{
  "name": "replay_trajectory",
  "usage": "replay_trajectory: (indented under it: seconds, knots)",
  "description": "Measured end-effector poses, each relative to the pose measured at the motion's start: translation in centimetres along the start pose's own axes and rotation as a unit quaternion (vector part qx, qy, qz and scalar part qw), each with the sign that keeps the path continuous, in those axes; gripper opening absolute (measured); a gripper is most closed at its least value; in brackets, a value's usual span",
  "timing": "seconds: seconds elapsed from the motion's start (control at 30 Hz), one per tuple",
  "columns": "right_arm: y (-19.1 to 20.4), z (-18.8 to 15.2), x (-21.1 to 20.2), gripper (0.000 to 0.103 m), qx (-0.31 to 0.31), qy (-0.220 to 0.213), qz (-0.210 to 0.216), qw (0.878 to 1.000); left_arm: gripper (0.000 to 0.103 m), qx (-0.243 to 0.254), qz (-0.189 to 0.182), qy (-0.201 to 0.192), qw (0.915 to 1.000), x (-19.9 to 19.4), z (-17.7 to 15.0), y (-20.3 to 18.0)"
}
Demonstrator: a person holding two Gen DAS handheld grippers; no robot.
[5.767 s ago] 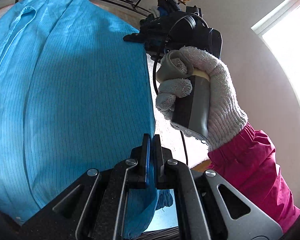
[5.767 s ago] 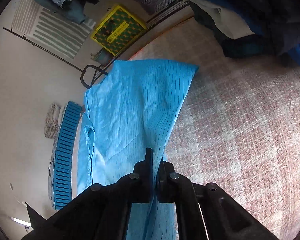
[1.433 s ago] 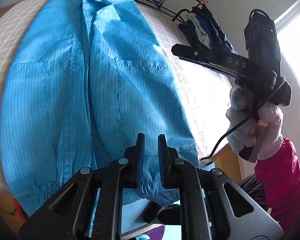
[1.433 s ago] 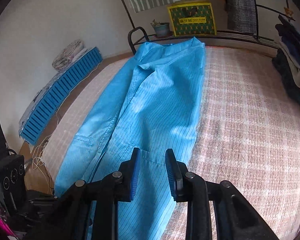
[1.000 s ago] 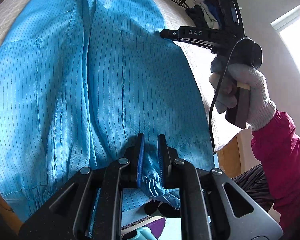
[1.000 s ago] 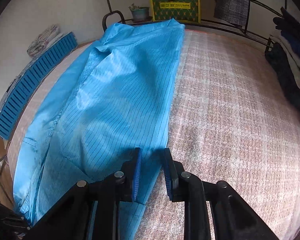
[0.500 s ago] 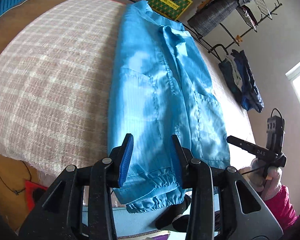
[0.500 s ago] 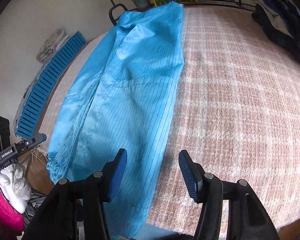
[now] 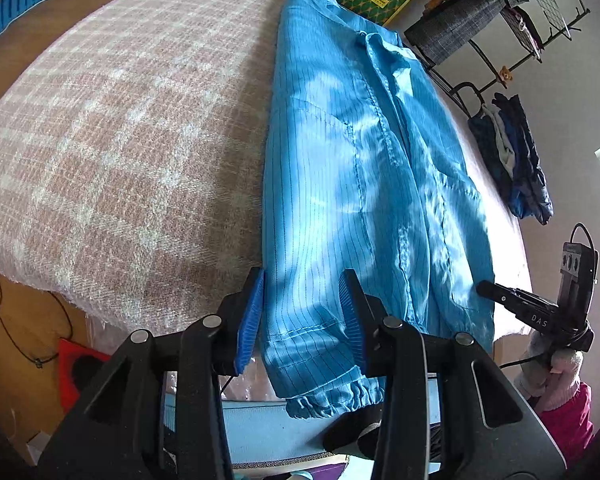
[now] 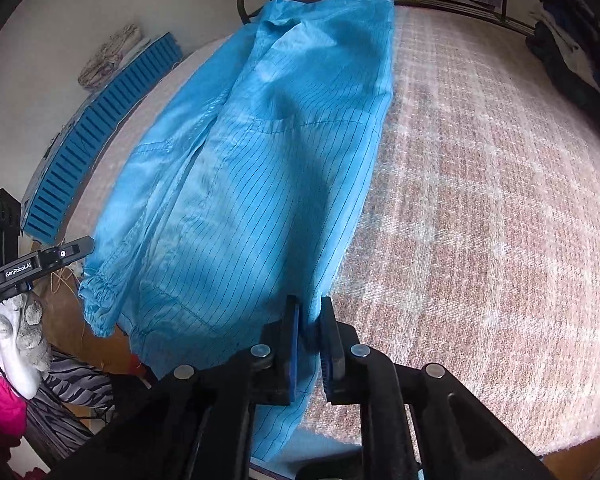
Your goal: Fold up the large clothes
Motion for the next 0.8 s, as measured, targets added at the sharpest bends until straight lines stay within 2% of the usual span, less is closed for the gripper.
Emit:
replay_trajectory:
  seconds: [0.07, 0.13, 0.17, 0.27, 0.43, 0.5, 0.57, 0.67, 0.73, 0.77, 0.8]
  knots:
    - [-0.4, 0.0, 0.1, 0.008, 0.015, 0.000, 0.011, 1.000, 0.046, 0.034, -0.010, -0.010, 0.9993, -0.8, -0.5, -2.0]
    - [-0.7, 0.1, 0.0, 0.008, 0.028, -0.003, 0.025, 0.999, 0.065, 0.069, -0.019, -0.016, 0.9973, -1.3, -1.2, -4.1]
    - [-0.8, 0.1, -0.1, 0.008, 0.029, -0.005, 0.024, 0.999, 0.068, 0.080, -0.021, -0.017, 0.9964, -1.5, -1.6, -4.9]
    - [-1.3, 0.0, -0.2, 0.003, 0.024, -0.009, 0.002, 1.000, 0.069, 0.091, -0.016, -0.020, 0.9955, -1.9, -2.2, -5.8]
    - [-1.2, -0.2, -0.7, 0.002, 0.033, -0.017, 0.021, 0.999, 0.069, 0.098, 0.067, -0.077, 0.9899, -4.6, -1.7, -3.1]
    - [-1.3, -0.1, -0.7, 0.003, 0.037, -0.019, 0.024, 0.999, 0.069, 0.088, 0.052, -0.086, 0.9911, -5.7, -1.4, -2.7]
    - [-1.3, 0.0, -0.6, 0.005, 0.038, -0.018, 0.026, 0.999, 0.069, 0.106, 0.048, -0.092, 0.9889, -5.9, -1.0, -3.4]
    - [-1.1, 0.2, -0.6, 0.009, 0.042, -0.020, 0.034, 0.998, 0.061, 0.124, 0.024, -0.083, 0.9884, -4.6, -0.4, -5.5]
    - [-1.1, 0.2, -0.8, 0.030, 0.052, -0.024, 0.046, 0.997, 0.044, 0.131, 0.001, -0.055, 0.9898, -2.7, -0.5, -7.1]
    - [-1.1, 0.3, -0.9, 0.040, 0.059, -0.028, 0.058, 0.996, 0.040, 0.134, -0.004, -0.040, 0.9902, -1.6, -0.6, -7.6]
    - [-1.1, 0.3, -1.0, 0.037, 0.063, -0.031, 0.065, 0.995, 0.037, 0.135, -0.010, -0.029, 0.9904, -0.7, -0.8, -8.0]
Point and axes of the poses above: each gripper's, at about its wrist camera, not at the fingertips, and x roughly the way its jaws point, y to its left, z to its top, the point moved 9 cm from there along x, roughly the way its jaws point, and after that the axes turned 10 degrees about z, right-handed, at the moved point
